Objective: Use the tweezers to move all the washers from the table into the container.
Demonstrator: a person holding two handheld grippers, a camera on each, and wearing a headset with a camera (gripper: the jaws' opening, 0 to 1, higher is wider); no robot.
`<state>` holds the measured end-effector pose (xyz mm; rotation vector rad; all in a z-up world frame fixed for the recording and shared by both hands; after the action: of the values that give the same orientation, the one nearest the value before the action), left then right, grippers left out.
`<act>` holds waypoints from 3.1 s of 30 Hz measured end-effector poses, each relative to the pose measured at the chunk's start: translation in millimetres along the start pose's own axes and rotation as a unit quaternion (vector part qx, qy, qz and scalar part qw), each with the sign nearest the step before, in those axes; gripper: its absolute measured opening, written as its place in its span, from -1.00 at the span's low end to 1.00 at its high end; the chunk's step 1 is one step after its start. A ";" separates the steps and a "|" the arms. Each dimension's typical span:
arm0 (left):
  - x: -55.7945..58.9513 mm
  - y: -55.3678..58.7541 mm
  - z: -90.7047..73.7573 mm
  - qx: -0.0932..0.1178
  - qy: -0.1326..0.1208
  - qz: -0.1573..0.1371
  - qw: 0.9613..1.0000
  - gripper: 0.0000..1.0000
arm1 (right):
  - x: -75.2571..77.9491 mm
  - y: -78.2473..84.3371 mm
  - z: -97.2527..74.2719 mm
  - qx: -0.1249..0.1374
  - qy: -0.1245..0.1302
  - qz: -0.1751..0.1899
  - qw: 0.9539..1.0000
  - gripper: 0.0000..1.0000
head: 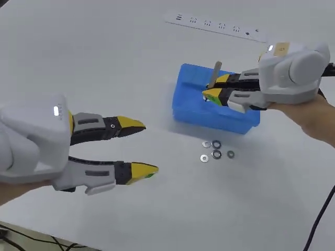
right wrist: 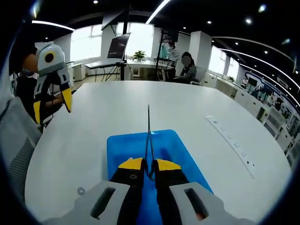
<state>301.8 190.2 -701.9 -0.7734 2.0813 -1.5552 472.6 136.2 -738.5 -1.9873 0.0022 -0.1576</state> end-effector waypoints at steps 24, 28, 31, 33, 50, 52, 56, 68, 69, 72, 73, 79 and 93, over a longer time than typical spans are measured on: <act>3.8 -7.2 6.6 0.003 0.012 -0.002 1.000 -0.06 | -1.1 6.6 -0.3 -0.006 -0.004 -0.002 1.000 -0.78; 4.9 -6.9 5.3 0.000 0.012 0.000 1.000 -0.02 | -1.2 3.8 -1.0 -0.004 -0.002 -0.002 1.000 -0.78; 4.9 -7.7 4.3 0.001 0.010 0.000 1.000 0.00 | -3.1 0.8 -2.5 -0.004 -0.002 -0.007 1.000 -0.78; 3.6 -9.0 3.4 0.002 0.006 0.001 1.000 0.00 | -4.6 -2.8 -5.0 -0.001 -0.001 -0.010 1.000 -0.78; -46.4 -50.6 39.6 0.038 0.002 0.032 0.999 -0.05 | -8.1 -7.7 -26.5 -0.007 0.002 -0.028 1.000 -0.78; -54.6 -60.1 52.3 0.048 0.008 0.033 0.998 -0.06 | -9.6 -7.0 -25.6 -0.009 -0.001 -0.028 1.000 -0.78; -61.6 -73.9 78.8 0.058 0.025 0.042 0.997 -0.08 | -11.5 -7.7 -23.6 -0.010 -0.006 -0.031 0.999 -0.78; -65.6 -75.2 124.7 0.068 0.075 0.033 0.994 -0.43 | -15.9 -7.7 -21.3 -0.012 -0.018 -0.036 0.999 -0.78; -64.7 -74.2 125.3 0.067 0.081 0.032 0.994 -0.45 | -16.7 -7.5 -21.5 -0.013 -0.019 -0.037 0.999 -0.78; -62.8 -74.8 124.1 0.068 0.087 0.036 0.993 -0.57 | -18.2 -6.5 -21.8 -0.016 -0.023 -0.039 0.999 -0.78; -62.0 -76.0 123.1 0.072 0.089 0.040 0.993 -0.60 | -18.5 -6.1 -21.8 -0.017 -0.024 -0.039 0.999 -0.78; -60.9 -83.1 118.3 0.080 0.097 0.056 0.990 -0.70 | -20.9 -5.0 -20.7 -0.020 -0.030 -0.042 0.998 -0.78; -49.6 -81.4 120.3 0.049 0.126 0.098 0.986 -0.87 | -26.2 -4.1 -20.5 -0.033 -0.045 -0.062 0.997 -0.78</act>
<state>429.9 118.4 -657.1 -0.3371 2.1598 -1.7013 444.0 121.2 -729.4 -2.0603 -0.1759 -0.1489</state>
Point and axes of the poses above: the centre of the closed fingertips' face, and the gripper's own axes: z roughly forward along the fingers, x roughly to its right, y roughly out of its underside, the point moved 2 cm from there along -z, roughly backward along the fingers, and after that the axes turned 9 degrees about x, right-handed, at the moved point
